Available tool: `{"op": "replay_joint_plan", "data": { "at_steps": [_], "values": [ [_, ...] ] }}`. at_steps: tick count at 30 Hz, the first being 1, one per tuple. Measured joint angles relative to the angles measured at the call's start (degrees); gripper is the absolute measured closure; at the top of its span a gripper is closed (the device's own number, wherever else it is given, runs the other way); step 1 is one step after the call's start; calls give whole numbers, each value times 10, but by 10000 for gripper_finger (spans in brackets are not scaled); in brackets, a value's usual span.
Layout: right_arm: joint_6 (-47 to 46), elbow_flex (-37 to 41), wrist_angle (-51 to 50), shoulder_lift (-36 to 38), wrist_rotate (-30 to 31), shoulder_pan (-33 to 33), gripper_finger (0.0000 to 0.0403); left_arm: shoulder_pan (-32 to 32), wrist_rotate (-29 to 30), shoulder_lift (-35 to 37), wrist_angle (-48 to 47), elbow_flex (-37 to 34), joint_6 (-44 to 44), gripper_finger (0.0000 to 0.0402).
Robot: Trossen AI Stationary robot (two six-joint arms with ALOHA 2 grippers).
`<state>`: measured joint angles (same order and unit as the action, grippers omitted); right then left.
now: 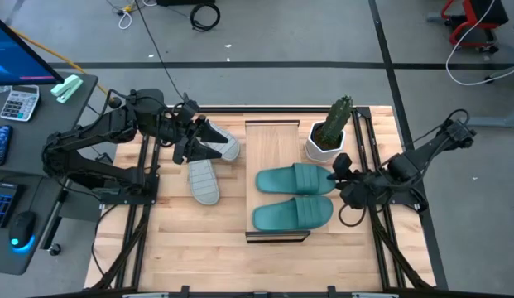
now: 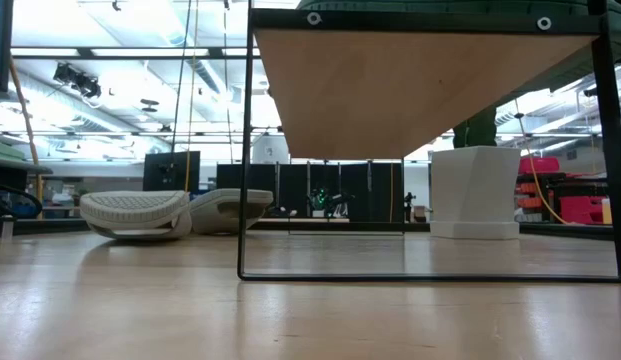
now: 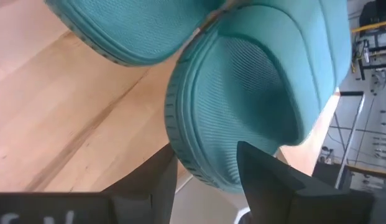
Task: Pick and place slides into the shelf
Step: Put the green slide on the shelf
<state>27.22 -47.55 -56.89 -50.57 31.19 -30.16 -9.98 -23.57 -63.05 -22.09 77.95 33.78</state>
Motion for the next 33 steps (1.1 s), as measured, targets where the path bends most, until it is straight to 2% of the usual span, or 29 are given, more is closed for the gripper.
{"op": "replay_joint_plan", "data": {
  "at_steps": [7, 13, 33],
  "values": [
    [3, 0, 0, 0, 0, 15, 231, 0, 0, 0, 0, 0, 0, 17],
    [0, 0, 1, 0, -31, 15, 231, 0, 0, 0, 0, 0, 0, 17],
    [-7, -21, -31, 0, -75, 15, 231, 0, 0, 0, 0, 0, -14, 17]
  ]
}}
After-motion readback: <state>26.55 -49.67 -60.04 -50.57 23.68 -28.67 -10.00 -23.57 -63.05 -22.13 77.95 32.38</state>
